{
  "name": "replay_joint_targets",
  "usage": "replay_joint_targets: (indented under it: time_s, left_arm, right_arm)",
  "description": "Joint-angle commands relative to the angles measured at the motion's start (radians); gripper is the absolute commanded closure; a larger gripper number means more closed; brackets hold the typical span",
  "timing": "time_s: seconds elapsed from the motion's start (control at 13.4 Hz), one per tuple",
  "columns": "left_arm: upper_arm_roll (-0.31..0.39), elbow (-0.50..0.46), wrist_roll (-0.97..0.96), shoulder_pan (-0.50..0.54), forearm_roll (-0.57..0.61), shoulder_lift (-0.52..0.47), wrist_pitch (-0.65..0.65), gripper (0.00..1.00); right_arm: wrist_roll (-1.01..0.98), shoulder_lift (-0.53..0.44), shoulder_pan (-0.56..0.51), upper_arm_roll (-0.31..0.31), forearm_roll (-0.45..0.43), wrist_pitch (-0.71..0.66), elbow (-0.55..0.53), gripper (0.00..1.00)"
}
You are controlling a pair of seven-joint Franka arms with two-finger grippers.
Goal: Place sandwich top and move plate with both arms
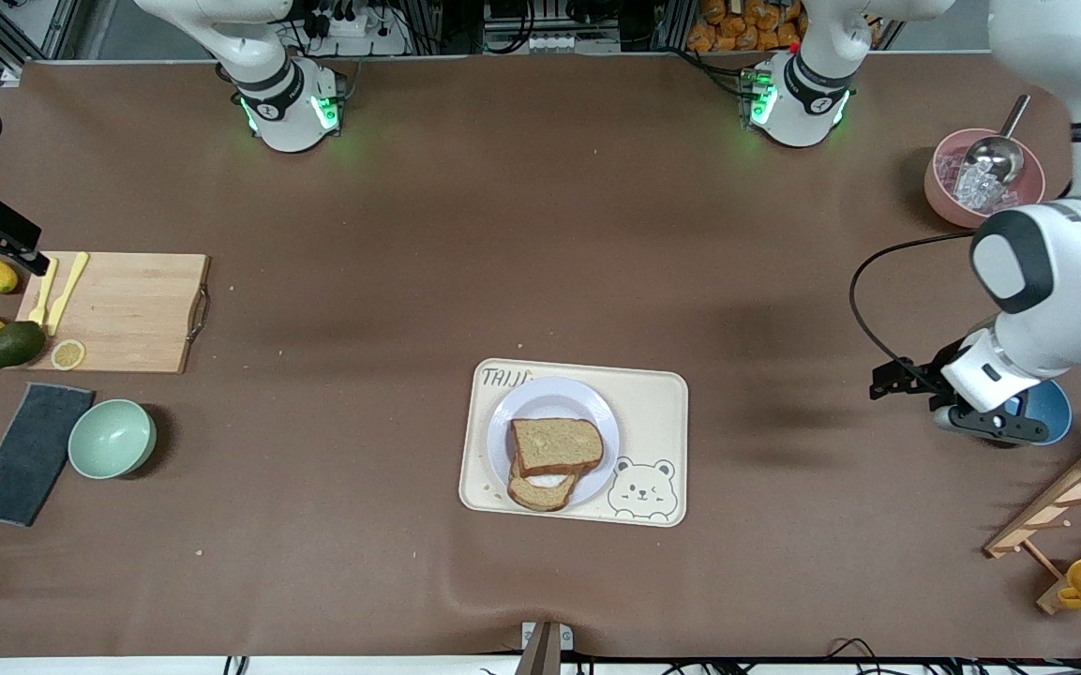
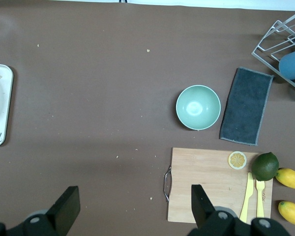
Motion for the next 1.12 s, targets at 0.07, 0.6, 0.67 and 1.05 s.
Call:
replay_joint_targets:
  time_s: [0.07, 0.6, 0.67, 1.05]
  left_arm:
    - [0.019, 0.079, -0.044, 0.021, 0.115, -0.093, -0.204, 0.00]
    - [0.006, 0.305, -0.341, 0.007, 0.230, -0.203, -0.603, 0.00]
    - [-0.017, 0.300, -0.337, 0.013, 0.241, -0.252, -0.611, 0.00]
    - [-0.301, 0.298, -0.358, 0.191, 0.250, -0.336, -0.631, 0.00]
  right_arm:
    - [0.004, 0.010, -0.012, 0.006, 0.002, -0.027, 0.022, 0.00]
    - [0.006, 0.012, -0.012, 0.006, 0.005, -0.032, 0.024, 0.00]
    - [0.006, 0.012, -0.012, 0.006, 0.005, -0.032, 0.024, 0.00]
    - [0.006, 0.012, -0.013, 0.005, 0.007, -0.032, 0.024, 0.00]
